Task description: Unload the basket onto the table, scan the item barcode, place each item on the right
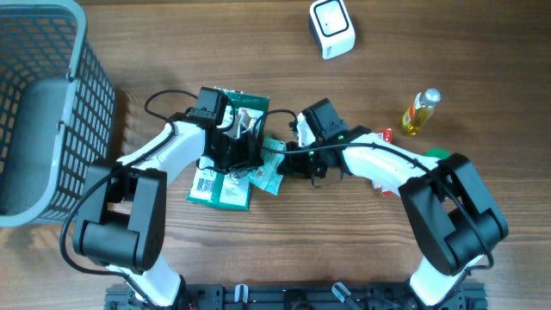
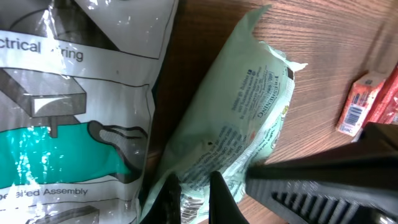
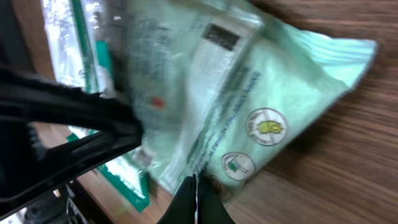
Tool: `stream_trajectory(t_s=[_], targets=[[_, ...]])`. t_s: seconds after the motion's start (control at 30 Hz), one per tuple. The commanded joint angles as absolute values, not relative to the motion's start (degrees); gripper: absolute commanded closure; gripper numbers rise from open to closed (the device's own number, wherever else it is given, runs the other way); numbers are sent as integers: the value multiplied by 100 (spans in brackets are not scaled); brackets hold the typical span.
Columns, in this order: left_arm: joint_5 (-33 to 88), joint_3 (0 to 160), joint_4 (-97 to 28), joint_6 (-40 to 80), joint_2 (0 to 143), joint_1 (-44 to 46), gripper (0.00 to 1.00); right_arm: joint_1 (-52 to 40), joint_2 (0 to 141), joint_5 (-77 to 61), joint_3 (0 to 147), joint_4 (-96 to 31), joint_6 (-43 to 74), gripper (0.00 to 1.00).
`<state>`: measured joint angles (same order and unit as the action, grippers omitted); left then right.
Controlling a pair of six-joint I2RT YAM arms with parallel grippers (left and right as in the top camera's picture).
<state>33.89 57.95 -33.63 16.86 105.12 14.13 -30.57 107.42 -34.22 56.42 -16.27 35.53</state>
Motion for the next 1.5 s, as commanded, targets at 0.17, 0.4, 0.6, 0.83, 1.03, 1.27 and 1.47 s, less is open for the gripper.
stream_trajectory(t_s=[0.17, 0.4, 0.6, 0.83, 1.03, 1.27, 1.47], targets=[[2408, 5426, -2950, 1997, 10674, 1398, 96, -3070, 11100, -2786, 5441, -1667, 4110, 96], [2703, 5798, -2921, 1999, 10311, 1385, 96, -3070, 11102, -2781, 5441, -1601, 4049, 96], [2803, 6058, -3350, 1997, 9754, 1387, 96, -3070, 11102, -2781, 5441, -1562, 4047, 96], [2674, 5850, -3948, 1734, 9804, 1570, 96, -3070, 11102, -2783, 5441, -1481, 4045, 96], [2324, 5404, -3566, 1741, 9848, 1715, 96, -3070, 11102, -2786, 5441, -1485, 4042, 96], [2165, 5009, -3092, 2003, 10136, 1715, 96, -3070, 11102, -2786, 5441, -1483, 4045, 96], [1741, 4971, -3059, 2305, 10396, 1715, 96, -3070, 11102, -2786, 5441, -1485, 4027, 96]])
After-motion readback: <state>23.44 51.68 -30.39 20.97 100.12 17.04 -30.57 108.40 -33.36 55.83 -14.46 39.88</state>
